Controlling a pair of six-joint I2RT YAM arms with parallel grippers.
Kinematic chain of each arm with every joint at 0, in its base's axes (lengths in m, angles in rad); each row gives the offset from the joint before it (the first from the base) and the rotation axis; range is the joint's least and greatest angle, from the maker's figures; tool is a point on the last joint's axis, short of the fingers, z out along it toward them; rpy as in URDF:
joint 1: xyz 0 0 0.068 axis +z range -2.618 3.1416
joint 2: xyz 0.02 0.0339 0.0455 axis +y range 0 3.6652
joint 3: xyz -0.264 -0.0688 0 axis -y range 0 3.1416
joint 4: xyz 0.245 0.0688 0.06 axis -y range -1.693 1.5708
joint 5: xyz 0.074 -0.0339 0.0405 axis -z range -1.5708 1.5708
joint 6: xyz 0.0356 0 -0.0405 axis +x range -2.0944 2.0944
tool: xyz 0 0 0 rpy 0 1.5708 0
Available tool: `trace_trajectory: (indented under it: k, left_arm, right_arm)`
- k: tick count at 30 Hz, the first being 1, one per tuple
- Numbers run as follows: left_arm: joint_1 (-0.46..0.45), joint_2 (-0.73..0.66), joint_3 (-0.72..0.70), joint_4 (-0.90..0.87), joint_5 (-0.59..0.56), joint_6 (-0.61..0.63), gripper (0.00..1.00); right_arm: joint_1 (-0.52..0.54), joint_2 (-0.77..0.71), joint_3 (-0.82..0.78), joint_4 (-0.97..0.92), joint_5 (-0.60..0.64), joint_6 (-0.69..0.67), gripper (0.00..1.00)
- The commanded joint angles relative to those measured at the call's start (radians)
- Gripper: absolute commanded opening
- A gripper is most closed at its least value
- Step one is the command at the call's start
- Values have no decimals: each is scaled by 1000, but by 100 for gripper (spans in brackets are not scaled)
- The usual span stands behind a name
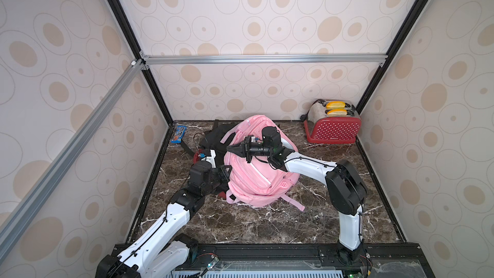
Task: Zip up the backpack
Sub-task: Zip the zipper on the backpack.
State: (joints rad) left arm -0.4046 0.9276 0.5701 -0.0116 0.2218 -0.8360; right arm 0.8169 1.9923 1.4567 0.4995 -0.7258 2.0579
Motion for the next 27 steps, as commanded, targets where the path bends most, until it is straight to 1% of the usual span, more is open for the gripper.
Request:
trace_trajectory:
  k: [1,7,10,12,15,17,22,23,24,26,27]
  left_arm:
    - [-6,-12,-6,22,39,-15,0]
    - [-7,-13,-13,33,44,-25,0]
    - [-6,-16,-16,33,42,-24,0]
    - [-5,-15,-17,34,43,-26,0]
    - [-6,-12,-16,34,40,-23,0]
    - [-6,-14,-12,29,39,-23,0]
    - [-7,-21,-6,17,37,-22,0]
    - [-6,-21,-4,15,37,-21,0]
    - [-5,-21,-1,15,36,-21,0]
    - [-6,-22,2,14,37,-22,0]
    - [-6,-21,4,12,37,-21,0]
  right_arm:
    - [-38,7,72,145,79,4,0]
    - [-52,20,63,183,126,45,0]
    - [-52,16,47,202,172,82,0]
    - [-53,19,43,252,222,129,0]
    - [-54,20,70,258,269,151,0]
    - [-53,32,105,249,266,149,0]
    - [-53,77,182,218,187,126,0]
    - [-51,71,175,193,168,108,2]
    - [-52,57,156,166,152,81,6]
    - [-51,19,108,96,127,15,18]
    - [-53,-7,81,54,118,-25,18]
